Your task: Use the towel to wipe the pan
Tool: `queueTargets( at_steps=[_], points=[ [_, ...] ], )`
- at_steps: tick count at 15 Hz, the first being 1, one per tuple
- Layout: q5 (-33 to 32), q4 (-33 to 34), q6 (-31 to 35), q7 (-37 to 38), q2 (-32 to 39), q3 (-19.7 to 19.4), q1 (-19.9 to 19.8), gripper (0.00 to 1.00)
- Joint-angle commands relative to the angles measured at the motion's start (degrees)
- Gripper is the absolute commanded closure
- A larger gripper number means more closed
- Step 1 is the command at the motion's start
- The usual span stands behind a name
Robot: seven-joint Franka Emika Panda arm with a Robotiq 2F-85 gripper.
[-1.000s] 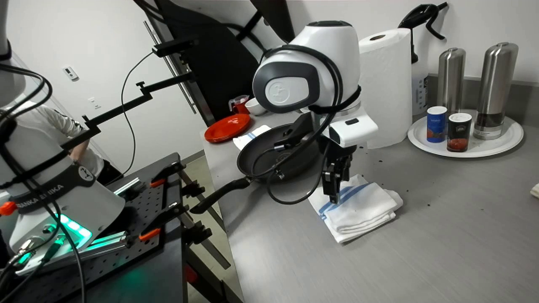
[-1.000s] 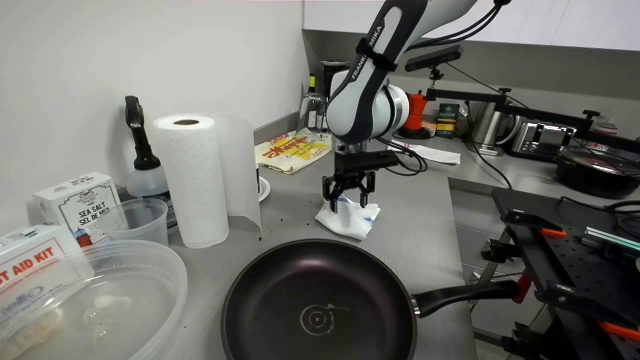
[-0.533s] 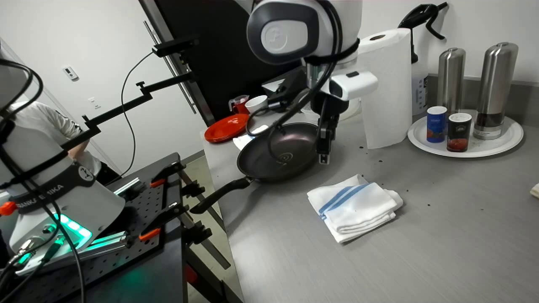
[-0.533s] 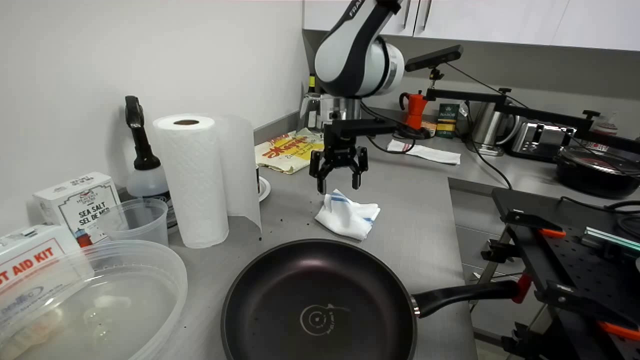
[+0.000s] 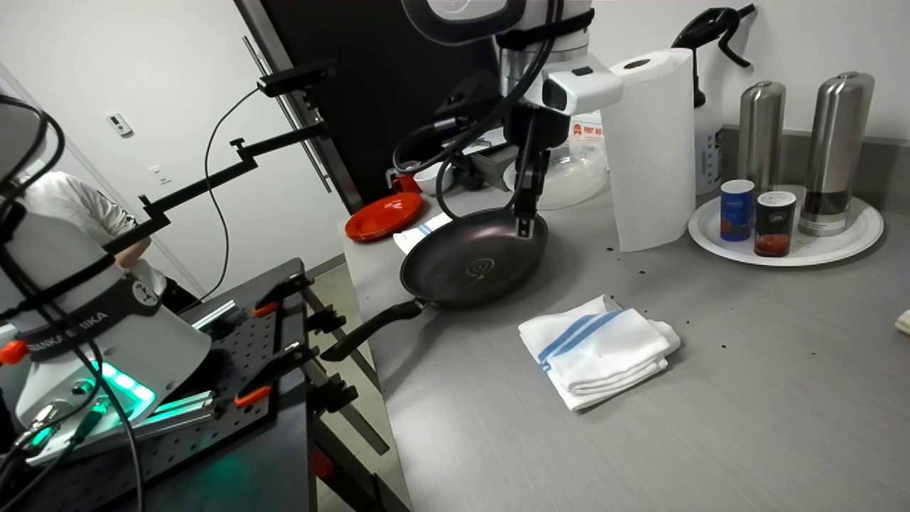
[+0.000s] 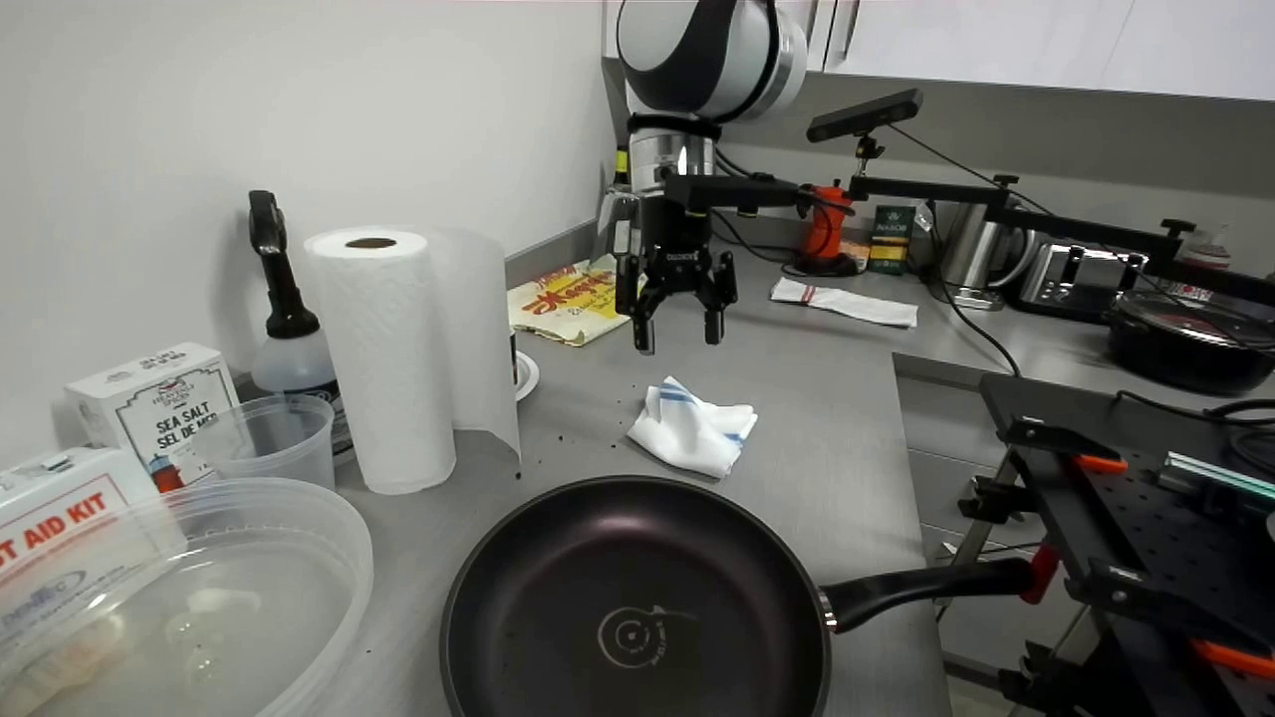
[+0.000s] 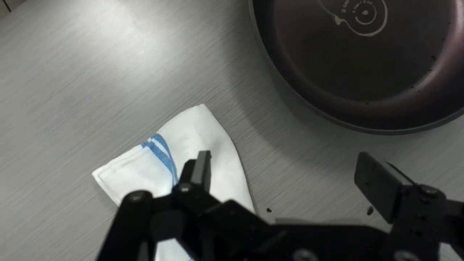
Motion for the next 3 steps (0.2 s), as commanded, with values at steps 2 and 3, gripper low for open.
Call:
queueTargets(
  at_steps=[2, 3],
  points=[
    [0.26, 0.15, -0.12, -0.19, 0.49, -0.49, 0.30, 0.00],
    [0.26, 0.17, -0.12, -0.18, 0.49, -0.48, 0.35, 0.00]
  ],
)
